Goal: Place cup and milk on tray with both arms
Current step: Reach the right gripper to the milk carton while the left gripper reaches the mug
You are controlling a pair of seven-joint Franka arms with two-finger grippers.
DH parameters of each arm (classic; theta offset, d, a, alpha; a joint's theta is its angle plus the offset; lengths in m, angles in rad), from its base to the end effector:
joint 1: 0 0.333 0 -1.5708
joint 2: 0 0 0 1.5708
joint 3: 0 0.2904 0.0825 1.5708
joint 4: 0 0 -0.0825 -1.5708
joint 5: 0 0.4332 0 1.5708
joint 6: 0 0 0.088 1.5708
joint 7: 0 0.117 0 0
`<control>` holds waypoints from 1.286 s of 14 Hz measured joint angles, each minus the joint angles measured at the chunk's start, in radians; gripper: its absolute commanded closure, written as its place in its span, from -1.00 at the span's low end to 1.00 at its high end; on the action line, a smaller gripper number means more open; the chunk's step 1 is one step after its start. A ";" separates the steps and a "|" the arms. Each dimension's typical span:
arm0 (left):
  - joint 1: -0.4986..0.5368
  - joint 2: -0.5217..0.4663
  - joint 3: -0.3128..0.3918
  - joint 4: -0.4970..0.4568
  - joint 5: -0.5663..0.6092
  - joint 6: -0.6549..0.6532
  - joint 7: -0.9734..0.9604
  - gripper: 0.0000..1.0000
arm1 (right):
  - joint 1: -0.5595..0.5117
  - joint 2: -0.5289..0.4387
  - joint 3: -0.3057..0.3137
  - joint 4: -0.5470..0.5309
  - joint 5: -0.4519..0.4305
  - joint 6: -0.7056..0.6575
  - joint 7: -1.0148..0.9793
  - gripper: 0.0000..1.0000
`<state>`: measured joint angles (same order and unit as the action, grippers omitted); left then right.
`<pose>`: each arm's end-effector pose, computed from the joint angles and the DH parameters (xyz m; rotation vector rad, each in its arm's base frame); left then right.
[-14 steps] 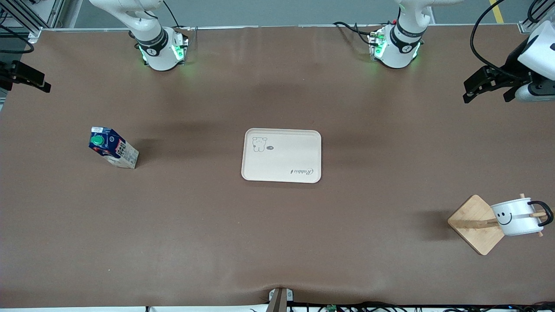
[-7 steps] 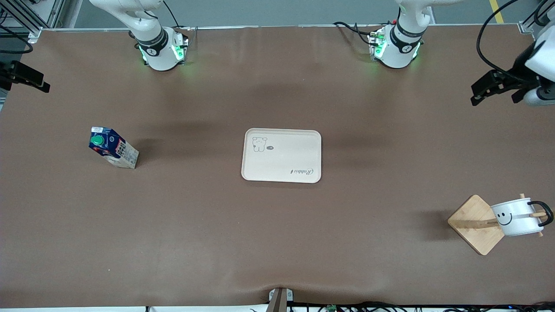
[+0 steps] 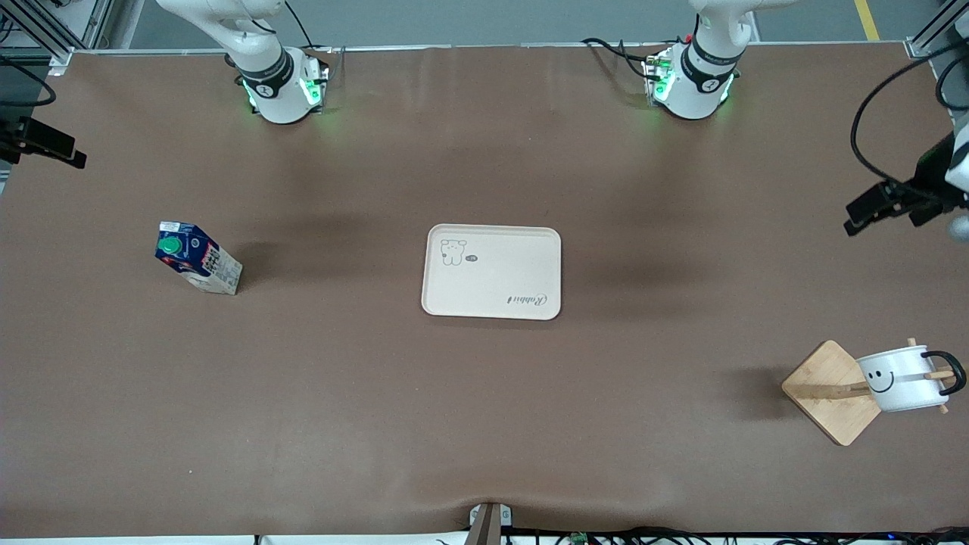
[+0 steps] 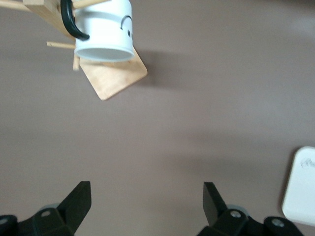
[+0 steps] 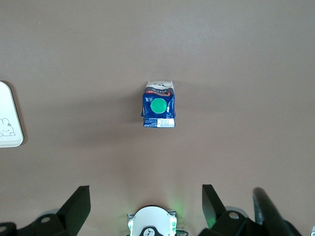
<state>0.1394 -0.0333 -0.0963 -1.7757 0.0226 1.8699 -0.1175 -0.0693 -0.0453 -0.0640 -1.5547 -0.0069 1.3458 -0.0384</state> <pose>0.6153 0.0279 0.5284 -3.1054 -0.2414 -0.1999 0.5592 -0.0767 0.6059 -3.1175 0.1491 0.2556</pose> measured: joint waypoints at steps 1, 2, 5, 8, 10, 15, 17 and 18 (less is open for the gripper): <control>0.011 0.005 0.000 -0.042 0.000 0.075 -0.010 -1.00 | 0.000 0.001 0.000 0.000 0.000 0.001 0.000 -1.00; 0.019 0.008 0.000 -0.086 0.000 0.150 -0.033 -1.00 | 0.000 0.001 0.000 0.000 0.000 0.001 0.000 -1.00; 0.023 0.026 -0.001 -0.177 0.000 0.318 -0.121 -1.00 | 0.000 0.001 0.000 0.000 0.000 0.002 0.000 -1.00; 0.023 0.056 -0.001 -0.211 0.000 0.455 -0.171 -1.00 | 0.000 0.001 0.000 0.000 0.000 0.002 0.000 -1.00; 0.023 0.077 0.000 -0.240 0.000 0.557 -0.199 -1.00 | 0.000 0.001 0.000 0.000 0.000 0.002 0.000 -1.00; 0.047 0.164 0.001 -0.303 0.079 0.798 -0.215 -1.00 | 0.000 0.005 0.000 0.000 0.000 0.002 0.000 -1.00; 0.073 0.200 0.001 -0.291 0.153 0.845 -0.219 -0.90 | 0.000 0.011 0.000 0.000 0.000 0.003 0.000 -1.00; 0.085 0.214 0.001 -0.280 0.170 0.853 -0.219 -0.82 | 0.000 0.015 0.000 0.000 0.000 0.003 0.000 -1.00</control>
<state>0.2242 0.1806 -0.0951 -2.0552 0.1925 2.7227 -0.3368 -0.0697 -0.0303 -0.0642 -1.5544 -0.0070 1.3487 -0.0380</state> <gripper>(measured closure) 0.009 0.000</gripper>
